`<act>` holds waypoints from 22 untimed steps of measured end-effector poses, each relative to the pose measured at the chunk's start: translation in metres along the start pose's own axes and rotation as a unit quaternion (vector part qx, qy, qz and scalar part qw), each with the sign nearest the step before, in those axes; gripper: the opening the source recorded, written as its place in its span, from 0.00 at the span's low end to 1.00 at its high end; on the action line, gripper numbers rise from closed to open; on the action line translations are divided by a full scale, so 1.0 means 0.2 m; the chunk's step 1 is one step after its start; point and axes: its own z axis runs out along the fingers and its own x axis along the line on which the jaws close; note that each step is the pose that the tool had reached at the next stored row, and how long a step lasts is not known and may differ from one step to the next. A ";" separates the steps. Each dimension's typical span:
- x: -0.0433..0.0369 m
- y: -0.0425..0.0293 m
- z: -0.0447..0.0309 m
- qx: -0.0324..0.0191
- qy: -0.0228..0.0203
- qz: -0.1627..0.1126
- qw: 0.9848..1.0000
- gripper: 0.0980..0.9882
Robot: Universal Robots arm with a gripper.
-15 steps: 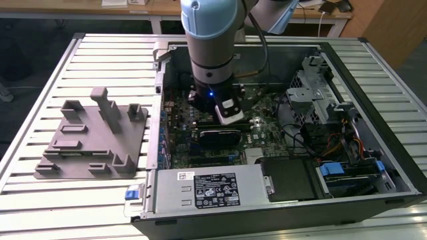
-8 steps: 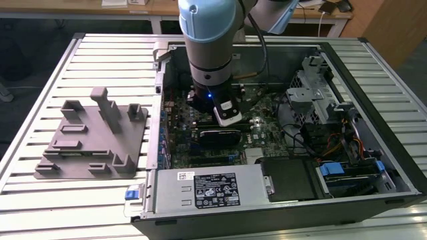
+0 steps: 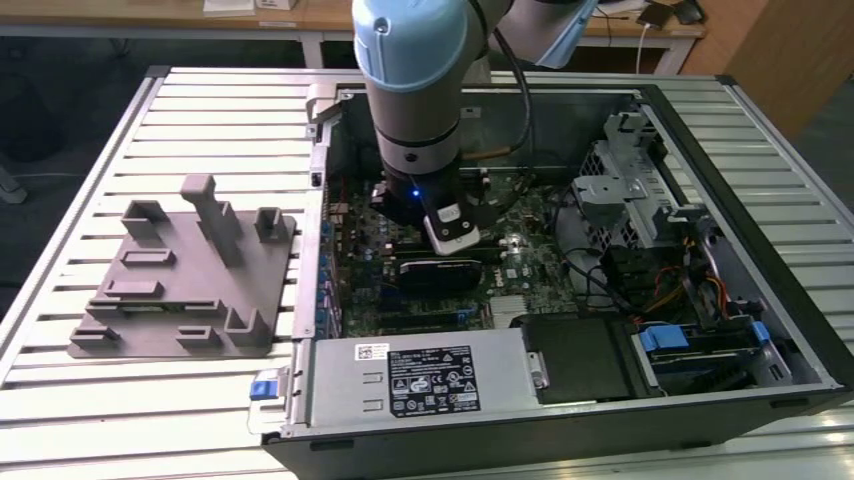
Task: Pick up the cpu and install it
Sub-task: 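Install the second cpu locking lever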
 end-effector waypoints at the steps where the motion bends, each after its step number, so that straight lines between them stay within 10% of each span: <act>1: 0.001 -0.001 0.002 -0.001 0.000 0.000 1.000 0.01; 22: 0.030 -0.010 0.033 -0.020 0.004 0.002 1.000 0.01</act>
